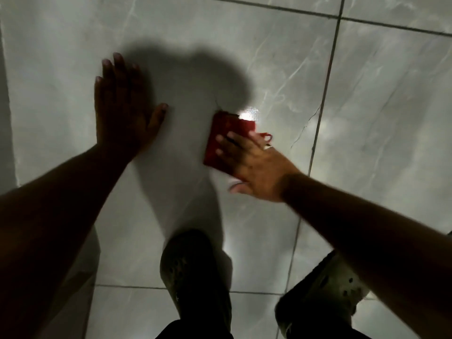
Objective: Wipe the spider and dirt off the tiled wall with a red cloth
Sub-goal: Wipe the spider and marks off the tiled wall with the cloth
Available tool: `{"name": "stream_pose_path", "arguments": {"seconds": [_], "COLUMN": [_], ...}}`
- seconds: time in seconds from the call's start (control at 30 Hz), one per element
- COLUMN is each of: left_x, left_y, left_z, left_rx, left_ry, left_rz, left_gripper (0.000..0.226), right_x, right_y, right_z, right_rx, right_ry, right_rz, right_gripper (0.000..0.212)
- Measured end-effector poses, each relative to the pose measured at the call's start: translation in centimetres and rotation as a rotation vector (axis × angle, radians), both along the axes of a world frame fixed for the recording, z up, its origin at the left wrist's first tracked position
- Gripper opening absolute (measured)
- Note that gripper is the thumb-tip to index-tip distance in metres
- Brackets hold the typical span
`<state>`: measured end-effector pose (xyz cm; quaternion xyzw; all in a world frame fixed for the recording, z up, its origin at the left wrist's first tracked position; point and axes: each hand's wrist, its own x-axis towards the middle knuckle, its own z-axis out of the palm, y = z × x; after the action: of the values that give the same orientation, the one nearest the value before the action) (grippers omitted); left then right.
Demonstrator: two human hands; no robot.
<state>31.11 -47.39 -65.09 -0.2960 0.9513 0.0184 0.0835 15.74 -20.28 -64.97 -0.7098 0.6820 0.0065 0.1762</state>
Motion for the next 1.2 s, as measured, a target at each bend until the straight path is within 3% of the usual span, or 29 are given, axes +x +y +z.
{"name": "stream_pose_path", "arguments": {"seconds": [0.07, 0.17, 0.3, 0.37, 0.43, 0.6, 0.7, 0.77, 0.83, 0.93, 1.0, 1.07, 1.13, 1.2], "left_x": [0.0, -0.5, -1.9, -1.9, -1.8, -1.0, 0.0, 0.2, 0.0, -0.3, -0.2, -0.2, -0.5, -0.8], "left_y": [0.5, 1.3, 0.9, 0.6, 0.2, -0.5, -1.1, -1.1, -0.4, 0.8, 0.7, 0.8, 1.4, 2.0], "left_z": [0.1, -0.2, -0.4, -0.7, -0.7, -0.8, -1.0, -1.4, -1.7, -1.8, -1.4, -1.1, -0.9, -0.8], "left_rx": [-0.003, 0.022, 0.041, 0.036, 0.017, -0.022, -0.063, -0.068, -0.061, -0.035, -0.032, -0.008, 0.015, 0.027], "left_ry": [-0.031, -0.062, -0.002, -0.001, -0.003, 0.037, 0.023, -0.015, -0.037, -0.021, -0.026, -0.047, -0.064, -0.058], "left_rz": [0.004, -0.025, -0.038, -0.035, -0.025, -0.076, -0.081, -0.077, -0.069, -0.036, -0.013, 0.004, -0.012, -0.049], "left_gripper": [0.083, 0.085, 0.085, 0.085, 0.084, 0.083, 0.082, 0.083, 0.083, 0.082, 0.082, 0.083, 0.084, 0.084], "right_x": [-3.0, -6.6, -8.9, -8.2, -6.4, -0.1, -1.7, -4.9, -8.0, -9.8, -8.0, -4.8, -1.5, 2.3], "right_y": [2.1, 2.6, -5.0, -9.7, -12.6, -10.8, -6.5, -3.6, -0.5, 1.8, 0.2, -2.9, -5.7, -7.1], "right_z": [0.1, 0.8, 1.1, 1.1, 0.9, 1.1, 1.4, 1.6, 1.7, 1.6, 1.3, 1.3, 1.1, 0.9], "right_rx": [0.013, 0.050, 0.164, 0.178, 0.155, 0.122, 0.121, 0.074, 0.073, 0.208, 0.224, 0.198, 0.180, 0.122], "right_ry": [0.082, 0.132, 0.003, -0.077, -0.115, -0.143, -0.115, -0.060, -0.008, 0.013, -0.065, -0.118, -0.127, -0.123], "right_rz": [-0.118, -0.458, -1.196, -1.448, -1.388, -0.668, -0.248, -0.141, -0.360, -1.029, -1.422, -1.669, -1.661, -1.368], "right_gripper": [0.080, 0.092, 0.104, 0.108, 0.108, 0.096, 0.095, 0.094, 0.097, 0.103, 0.104, 0.106, 0.107, 0.105]}}
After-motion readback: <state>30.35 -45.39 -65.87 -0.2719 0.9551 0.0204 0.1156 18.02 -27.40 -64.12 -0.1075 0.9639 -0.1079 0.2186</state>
